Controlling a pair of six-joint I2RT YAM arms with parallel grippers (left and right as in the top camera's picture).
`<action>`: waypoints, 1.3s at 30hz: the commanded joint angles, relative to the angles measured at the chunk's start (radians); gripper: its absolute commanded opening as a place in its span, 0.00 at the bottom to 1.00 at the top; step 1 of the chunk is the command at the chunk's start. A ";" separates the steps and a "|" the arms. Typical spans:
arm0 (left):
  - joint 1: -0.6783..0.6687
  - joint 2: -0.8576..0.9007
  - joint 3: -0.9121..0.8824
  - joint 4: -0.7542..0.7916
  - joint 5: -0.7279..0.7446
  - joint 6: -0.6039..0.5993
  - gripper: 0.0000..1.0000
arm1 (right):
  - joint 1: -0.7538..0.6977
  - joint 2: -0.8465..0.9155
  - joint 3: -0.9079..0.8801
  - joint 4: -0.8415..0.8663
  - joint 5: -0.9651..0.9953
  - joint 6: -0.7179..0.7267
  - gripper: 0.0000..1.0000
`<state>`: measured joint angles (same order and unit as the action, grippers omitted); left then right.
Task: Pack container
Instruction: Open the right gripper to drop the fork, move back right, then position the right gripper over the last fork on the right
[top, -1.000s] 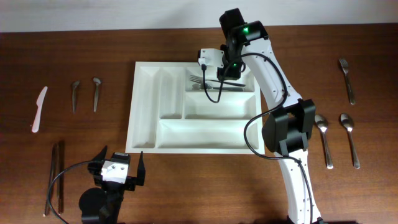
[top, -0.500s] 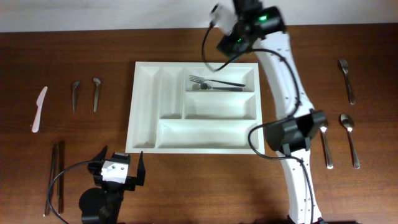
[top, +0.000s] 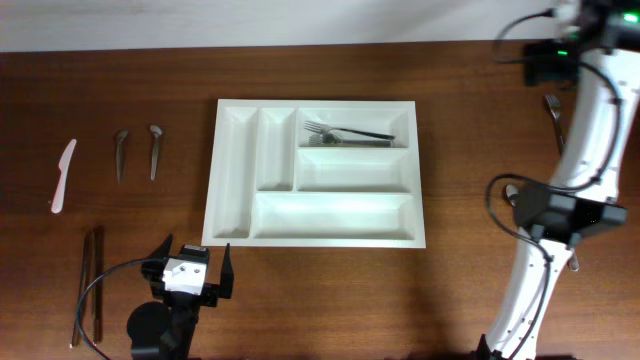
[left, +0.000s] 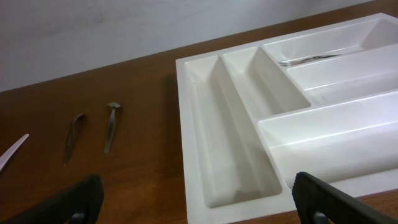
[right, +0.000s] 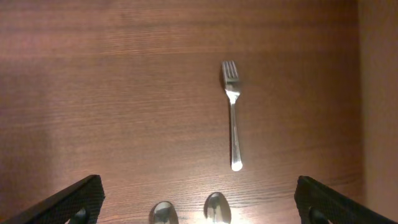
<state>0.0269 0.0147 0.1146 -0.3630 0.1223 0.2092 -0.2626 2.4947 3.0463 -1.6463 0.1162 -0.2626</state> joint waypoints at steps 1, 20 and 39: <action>0.005 -0.008 -0.004 -0.001 -0.008 0.013 0.99 | -0.083 -0.023 -0.003 -0.002 -0.208 0.043 0.98; 0.005 -0.008 -0.004 -0.001 -0.008 0.013 0.99 | -0.203 0.067 -0.354 0.401 -0.186 0.032 0.99; 0.005 -0.008 -0.004 -0.001 -0.008 0.013 0.99 | -0.212 0.195 -0.422 0.493 -0.210 0.032 0.99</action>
<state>0.0269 0.0147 0.1146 -0.3630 0.1219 0.2092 -0.4637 2.6717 2.6270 -1.1584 -0.0662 -0.2363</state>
